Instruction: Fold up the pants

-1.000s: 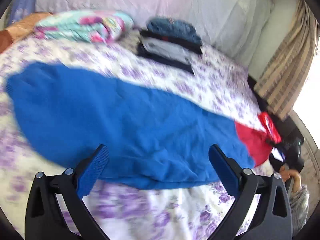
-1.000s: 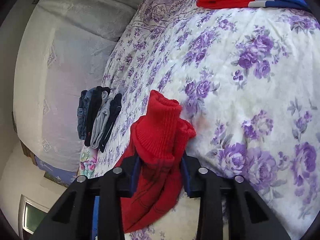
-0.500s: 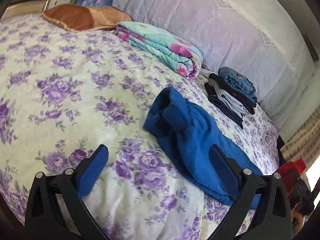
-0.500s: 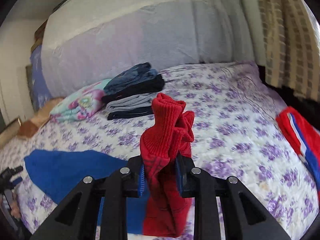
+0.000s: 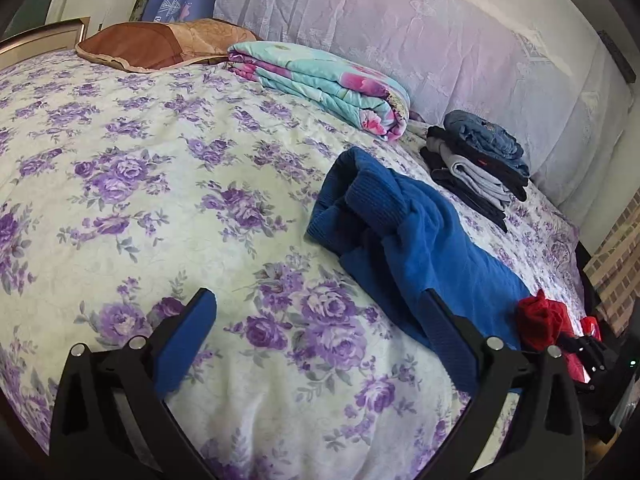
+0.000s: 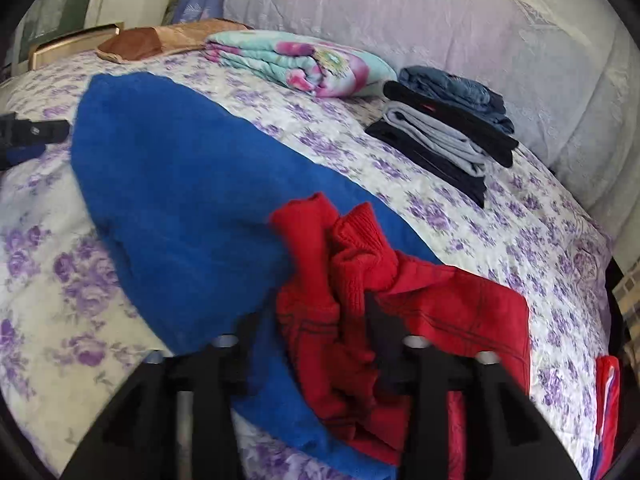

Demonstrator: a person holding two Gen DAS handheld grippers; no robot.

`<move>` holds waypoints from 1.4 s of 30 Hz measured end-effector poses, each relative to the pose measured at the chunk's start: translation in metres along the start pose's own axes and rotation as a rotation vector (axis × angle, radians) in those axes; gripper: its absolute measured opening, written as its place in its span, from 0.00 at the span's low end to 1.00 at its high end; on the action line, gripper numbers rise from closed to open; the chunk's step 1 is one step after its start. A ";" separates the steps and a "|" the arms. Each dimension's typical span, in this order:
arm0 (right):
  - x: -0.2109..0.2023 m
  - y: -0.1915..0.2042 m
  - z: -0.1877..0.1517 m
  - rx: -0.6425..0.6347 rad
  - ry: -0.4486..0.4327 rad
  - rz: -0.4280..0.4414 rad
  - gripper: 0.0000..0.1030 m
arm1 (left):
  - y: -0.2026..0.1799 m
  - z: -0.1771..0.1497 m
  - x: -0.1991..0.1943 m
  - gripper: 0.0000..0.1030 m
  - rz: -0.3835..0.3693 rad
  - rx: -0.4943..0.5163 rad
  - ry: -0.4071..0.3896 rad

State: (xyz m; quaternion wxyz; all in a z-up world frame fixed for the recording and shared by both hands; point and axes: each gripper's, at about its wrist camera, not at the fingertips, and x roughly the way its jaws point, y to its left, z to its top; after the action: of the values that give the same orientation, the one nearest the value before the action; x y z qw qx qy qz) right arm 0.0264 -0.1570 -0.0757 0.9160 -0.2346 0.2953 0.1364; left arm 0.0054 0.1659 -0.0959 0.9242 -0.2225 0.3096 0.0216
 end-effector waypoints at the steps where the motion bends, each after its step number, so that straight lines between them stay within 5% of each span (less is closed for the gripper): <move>1: -0.010 -0.002 0.000 0.009 -0.017 0.026 0.64 | 0.000 0.000 0.000 0.96 -0.003 0.000 0.000; 5: -0.049 -0.028 0.007 0.145 -0.109 0.170 0.64 | 0.000 -0.001 0.000 0.96 -0.006 0.004 -0.002; 8: -0.061 -0.062 0.012 0.326 -0.179 0.124 0.64 | 0.000 -0.001 0.001 0.96 -0.001 0.010 -0.002; 11: -0.041 -0.083 0.010 0.445 -0.153 0.040 0.64 | 0.000 -0.002 0.001 0.96 0.003 0.012 0.003; 14: -0.005 -0.074 0.006 0.423 -0.041 0.044 0.66 | -0.002 -0.001 0.003 0.96 0.017 0.021 0.014; 17: 0.037 -0.049 -0.007 0.338 0.114 0.092 0.80 | -0.004 0.000 0.006 0.96 0.032 0.029 0.033; 20: 0.033 -0.062 -0.005 0.411 0.111 0.129 0.80 | -0.007 0.004 0.008 0.96 0.040 0.030 0.068; 24: 0.008 -0.059 -0.008 0.399 -0.007 0.099 0.81 | -0.008 0.017 0.012 0.96 -0.035 -0.012 0.119; 28: 0.038 -0.051 -0.019 0.358 0.096 0.146 0.91 | -0.004 0.033 0.026 0.96 -0.109 -0.116 0.182; 31: 0.039 -0.058 -0.019 0.385 0.088 0.178 0.92 | 0.001 0.039 0.032 0.96 -0.146 -0.193 0.202; 36: 0.041 -0.061 -0.020 0.397 0.084 0.194 0.93 | 0.009 0.041 0.017 0.96 -0.318 -0.337 0.182; 42: 0.041 -0.061 -0.021 0.402 0.082 0.199 0.93 | 0.004 0.043 0.040 0.95 -0.223 -0.289 0.218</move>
State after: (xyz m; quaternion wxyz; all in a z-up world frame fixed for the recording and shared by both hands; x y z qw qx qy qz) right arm 0.0727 -0.2154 -0.0943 0.9136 -0.0223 0.3753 0.1548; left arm 0.0613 0.1844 -0.0903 0.8404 -0.3867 0.3748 -0.0606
